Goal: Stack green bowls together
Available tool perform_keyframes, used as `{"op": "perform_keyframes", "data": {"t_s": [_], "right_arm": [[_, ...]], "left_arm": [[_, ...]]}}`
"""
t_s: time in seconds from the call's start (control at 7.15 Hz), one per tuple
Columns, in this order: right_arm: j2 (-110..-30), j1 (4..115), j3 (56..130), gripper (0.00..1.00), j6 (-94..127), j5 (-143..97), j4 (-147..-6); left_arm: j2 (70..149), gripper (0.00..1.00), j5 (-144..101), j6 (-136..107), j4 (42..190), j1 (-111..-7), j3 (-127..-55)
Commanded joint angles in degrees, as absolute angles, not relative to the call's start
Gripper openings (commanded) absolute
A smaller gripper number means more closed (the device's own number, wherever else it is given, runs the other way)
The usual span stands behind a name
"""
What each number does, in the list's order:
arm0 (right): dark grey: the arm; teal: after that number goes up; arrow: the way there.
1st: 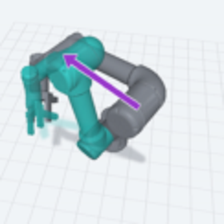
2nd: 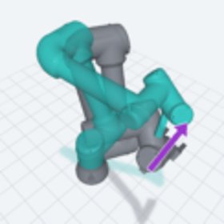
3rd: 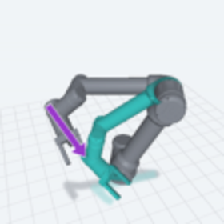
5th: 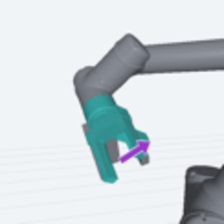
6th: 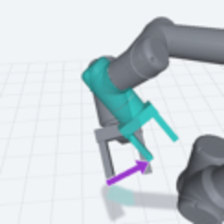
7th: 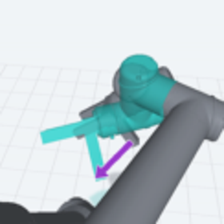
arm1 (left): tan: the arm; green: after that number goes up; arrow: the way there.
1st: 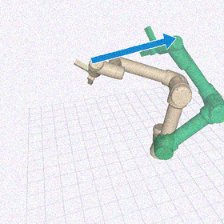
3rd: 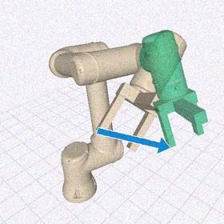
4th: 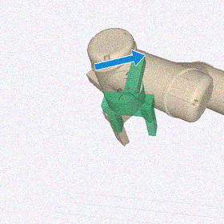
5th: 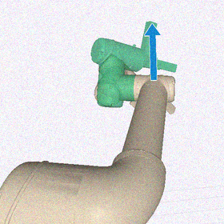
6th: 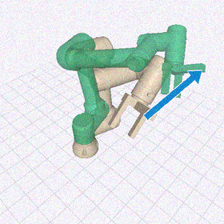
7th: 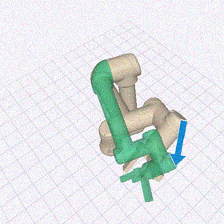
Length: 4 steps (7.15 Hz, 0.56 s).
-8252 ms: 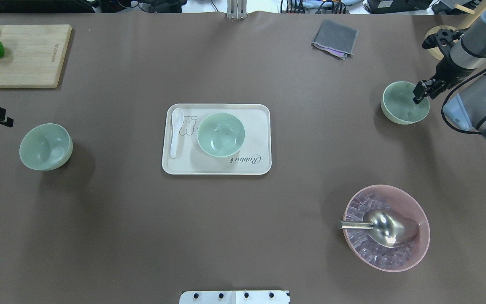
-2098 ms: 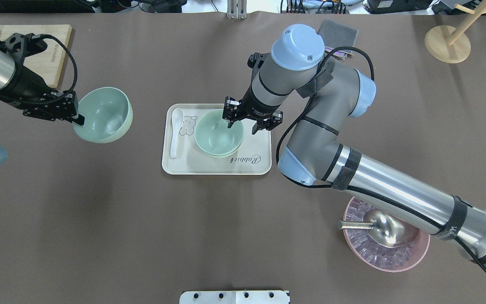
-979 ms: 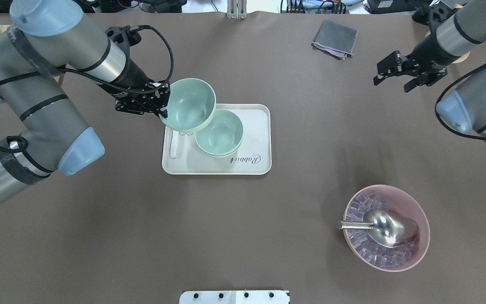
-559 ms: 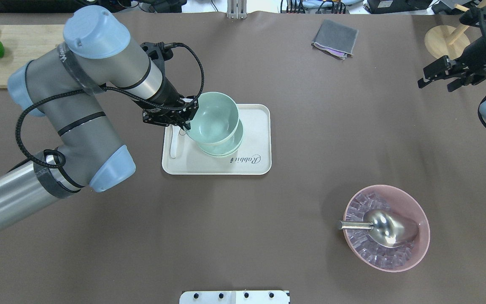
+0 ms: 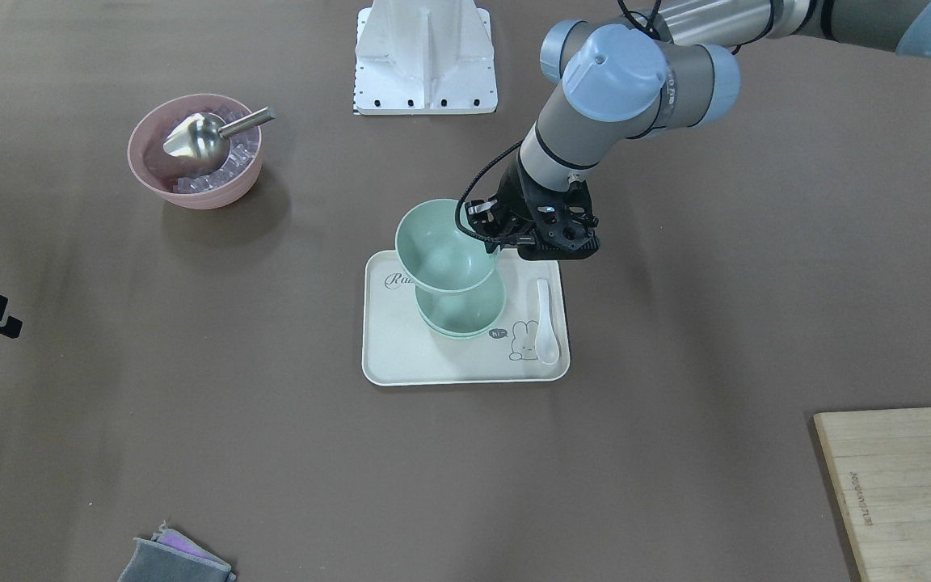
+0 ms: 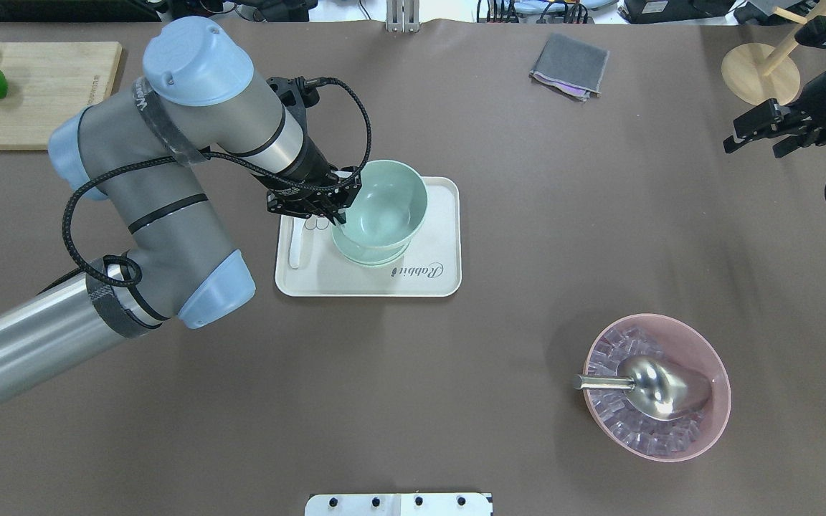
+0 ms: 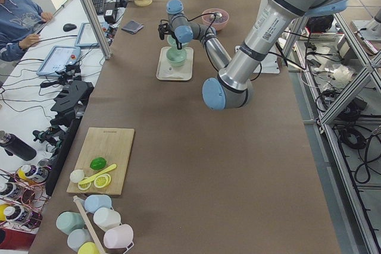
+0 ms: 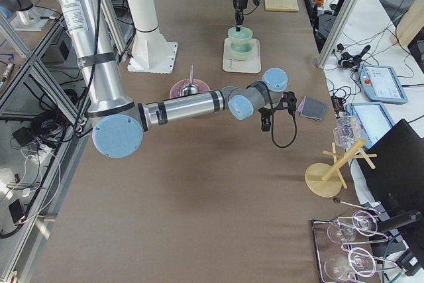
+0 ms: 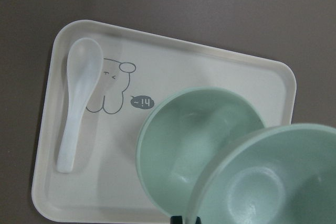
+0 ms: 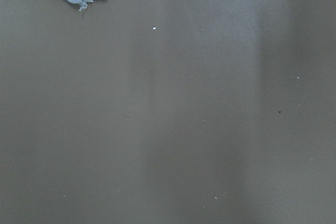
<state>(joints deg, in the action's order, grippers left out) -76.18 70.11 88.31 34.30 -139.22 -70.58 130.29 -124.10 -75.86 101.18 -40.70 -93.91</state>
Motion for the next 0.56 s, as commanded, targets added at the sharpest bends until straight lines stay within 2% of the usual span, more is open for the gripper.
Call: {"op": "perform_keyframes", "data": {"t_s": [0.0, 0.42], "right_arm": [[-76.2, 70.1, 88.3, 1.00, 34.3, -139.2, -70.6], [-76.2, 70.0, 88.2, 1.00, 34.3, -139.2, -70.6]], "left_arm": [[130.2, 0.00, -124.1, -75.8, 108.3, -40.8, -90.0], [130.0, 0.00, -124.1, -76.0, 109.2, -40.8, -89.7]]}}
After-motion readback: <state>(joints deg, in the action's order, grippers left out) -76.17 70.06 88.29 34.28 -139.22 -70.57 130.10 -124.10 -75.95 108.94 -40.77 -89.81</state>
